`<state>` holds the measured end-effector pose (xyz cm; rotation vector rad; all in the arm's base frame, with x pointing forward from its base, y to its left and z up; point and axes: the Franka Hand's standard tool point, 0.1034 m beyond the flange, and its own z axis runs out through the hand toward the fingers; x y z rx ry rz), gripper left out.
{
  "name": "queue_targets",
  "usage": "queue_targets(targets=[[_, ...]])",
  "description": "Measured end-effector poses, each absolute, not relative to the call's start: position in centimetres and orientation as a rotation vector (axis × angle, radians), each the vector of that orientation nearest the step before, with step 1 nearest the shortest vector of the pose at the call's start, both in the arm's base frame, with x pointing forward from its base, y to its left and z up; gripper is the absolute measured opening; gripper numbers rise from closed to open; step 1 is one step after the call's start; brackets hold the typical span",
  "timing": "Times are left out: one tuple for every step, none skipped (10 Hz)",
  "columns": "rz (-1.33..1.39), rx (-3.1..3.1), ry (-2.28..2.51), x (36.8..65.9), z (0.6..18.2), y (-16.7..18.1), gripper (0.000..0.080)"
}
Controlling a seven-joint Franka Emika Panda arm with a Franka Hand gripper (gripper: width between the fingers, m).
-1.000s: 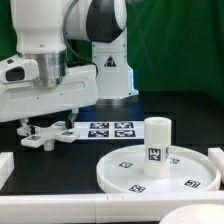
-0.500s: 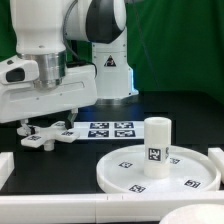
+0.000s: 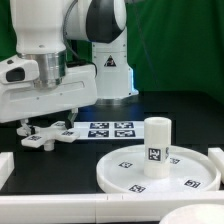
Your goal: Assemble round table
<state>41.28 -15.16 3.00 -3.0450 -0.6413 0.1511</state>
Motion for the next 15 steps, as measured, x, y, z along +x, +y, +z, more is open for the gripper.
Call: queue_targets(targets=[[0.141,-3.063,-0.594,41.2,2.8,-15.3,0.0649],[0.141,-3.065,-0.584,41.3,2.8,-15.3,0.0649],[0.139,-3.065,-0.586,41.4,2.9,-15.4,0.0649],[0.14,-3.065,-0.589,41.4,2.8,-15.4,0.0649],[0.144,-3.064,-0.589,41.3,2.7,-15.5,0.0649],[0.145,-3.064,-0.589,41.2,2.6,-15.6,0.0649],[0.145,-3.064,-0.589,41.2,2.6,-15.6,0.0649],[0.145,-3.064,-0.591,41.2,2.6,-15.6,0.0562],[0.143,-3.065,-0.592,41.2,2.6,-15.6,0.044],[0.144,-3.064,-0.593,41.2,2.6,-15.6,0.044],[0.143,-3.064,-0.594,41.2,2.6,-15.6,0.0443],[0.142,-3.064,-0.595,41.2,2.7,-15.6,0.0443],[0.14,-3.063,-0.593,41.3,3.0,-15.2,0.0443],[0.133,-3.061,-0.579,41.5,3.8,-14.4,0.0443],[0.123,-3.062,-0.567,41.9,4.6,-13.5,0.0443]])
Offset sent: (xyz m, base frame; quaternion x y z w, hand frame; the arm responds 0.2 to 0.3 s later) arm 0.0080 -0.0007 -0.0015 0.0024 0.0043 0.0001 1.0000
